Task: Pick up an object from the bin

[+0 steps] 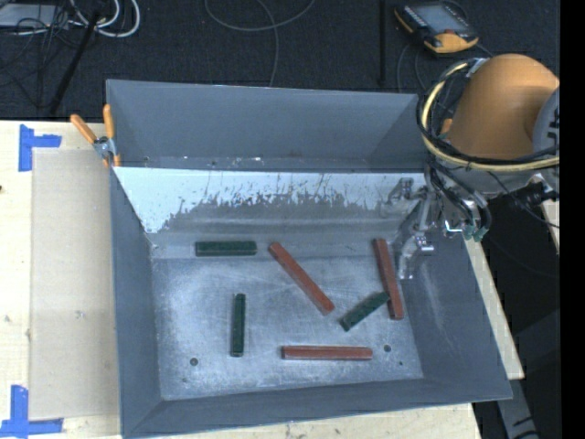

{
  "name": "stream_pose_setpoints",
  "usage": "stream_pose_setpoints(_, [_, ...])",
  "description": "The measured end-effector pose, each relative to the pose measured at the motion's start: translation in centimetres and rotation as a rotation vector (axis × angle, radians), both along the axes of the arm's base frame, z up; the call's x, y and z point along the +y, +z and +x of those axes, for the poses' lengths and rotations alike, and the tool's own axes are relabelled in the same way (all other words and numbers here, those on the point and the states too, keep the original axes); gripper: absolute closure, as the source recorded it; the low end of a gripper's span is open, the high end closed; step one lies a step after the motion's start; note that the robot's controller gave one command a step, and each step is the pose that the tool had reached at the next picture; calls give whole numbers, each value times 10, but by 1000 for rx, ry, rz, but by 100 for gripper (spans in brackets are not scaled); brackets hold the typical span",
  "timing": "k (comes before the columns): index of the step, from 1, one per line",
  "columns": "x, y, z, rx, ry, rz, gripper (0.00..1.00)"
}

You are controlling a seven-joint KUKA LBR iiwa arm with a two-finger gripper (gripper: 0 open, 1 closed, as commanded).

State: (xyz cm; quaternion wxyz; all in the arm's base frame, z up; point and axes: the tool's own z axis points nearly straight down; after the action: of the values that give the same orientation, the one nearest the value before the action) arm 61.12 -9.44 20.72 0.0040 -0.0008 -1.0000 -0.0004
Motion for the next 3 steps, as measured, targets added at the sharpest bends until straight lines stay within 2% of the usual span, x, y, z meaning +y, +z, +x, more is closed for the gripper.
stream_pose_setpoints(1, [0, 5, 2, -8, 2, -1, 0])
stream_pose_setpoints(2, [14, -50, -8, -13, -39, -1, 0])
stream_pose_setpoints(3, [9, -113, -13, -10, -218, 0, 0])
